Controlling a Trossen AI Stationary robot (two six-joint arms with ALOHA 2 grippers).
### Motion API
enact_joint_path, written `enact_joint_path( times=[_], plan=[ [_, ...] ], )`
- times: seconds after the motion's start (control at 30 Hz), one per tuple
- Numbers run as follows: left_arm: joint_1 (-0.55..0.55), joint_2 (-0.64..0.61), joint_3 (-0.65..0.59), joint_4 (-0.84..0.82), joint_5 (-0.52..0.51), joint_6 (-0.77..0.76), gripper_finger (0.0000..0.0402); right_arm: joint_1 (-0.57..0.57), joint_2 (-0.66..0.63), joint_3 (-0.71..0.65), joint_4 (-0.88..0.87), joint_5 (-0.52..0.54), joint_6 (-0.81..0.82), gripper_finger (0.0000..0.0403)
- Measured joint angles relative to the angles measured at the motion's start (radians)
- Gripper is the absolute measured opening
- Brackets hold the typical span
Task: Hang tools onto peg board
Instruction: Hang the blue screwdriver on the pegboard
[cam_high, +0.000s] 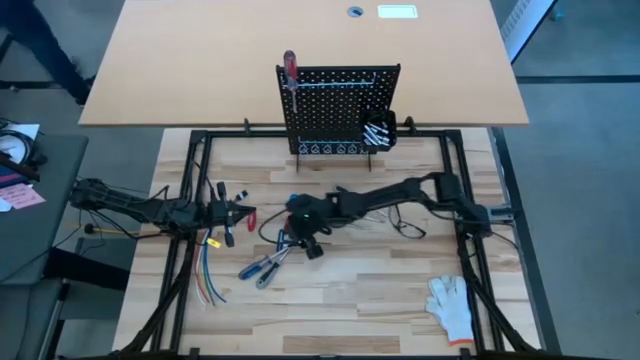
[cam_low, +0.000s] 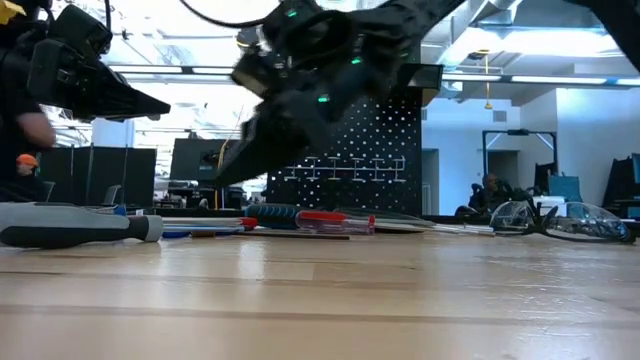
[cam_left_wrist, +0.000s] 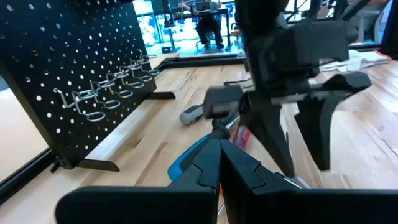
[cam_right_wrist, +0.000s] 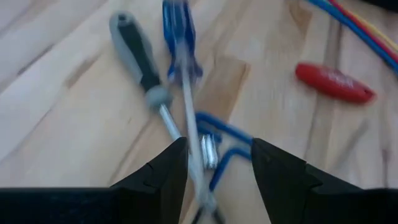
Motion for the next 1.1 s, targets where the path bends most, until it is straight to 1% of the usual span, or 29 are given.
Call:
enact_joint_path(
  times=[0.07,0.17,0.33,0.53,0.67,0.8,1.0,1.1],
  plan=[
    [0.000,-0.001,0.000,0.003,0.000,0.000,0.0000,-0.003,0.044,0.059,-0.067,-0.028,-0.015,0.0182],
    [0.000,0.001,0.000,0.002,-0.001,0.000,0.0000,0.005,0.093,0.124,-0.123,-0.030,-0.038,0.0174],
    [0.000,-0.001,0.000,0.005,0.000,0.000,0.0000,0.026,0.135,0.188,-0.138,-0.033,-0.065,0.0149],
    [0.000,-0.001,0.000,0.002,0.000,-0.010,0.0000,0.040,0.155,0.185,-0.156,-0.021,-0.077,0.0118],
    [0.000,0.000,0.000,0.002,0.000,-0.083,0.0000,0.041,0.153,0.186,-0.149,0.013,-0.069,0.0103],
    [0.000,0.000,0.000,0.001,0.000,-0.126,0.0000,0.041,0.153,0.186,-0.169,0.039,-0.064,0.0078],
    [0.000,0.000,0.000,0.001,0.000,-0.127,0.0000,0.043,0.146,0.186,-0.180,0.046,0.009,0.0016],
    [0.000,0.000,0.000,0.001,0.000,-0.130,0.0000,0.048,0.132,0.185,-0.189,0.083,0.060,0.0014]
  ],
)
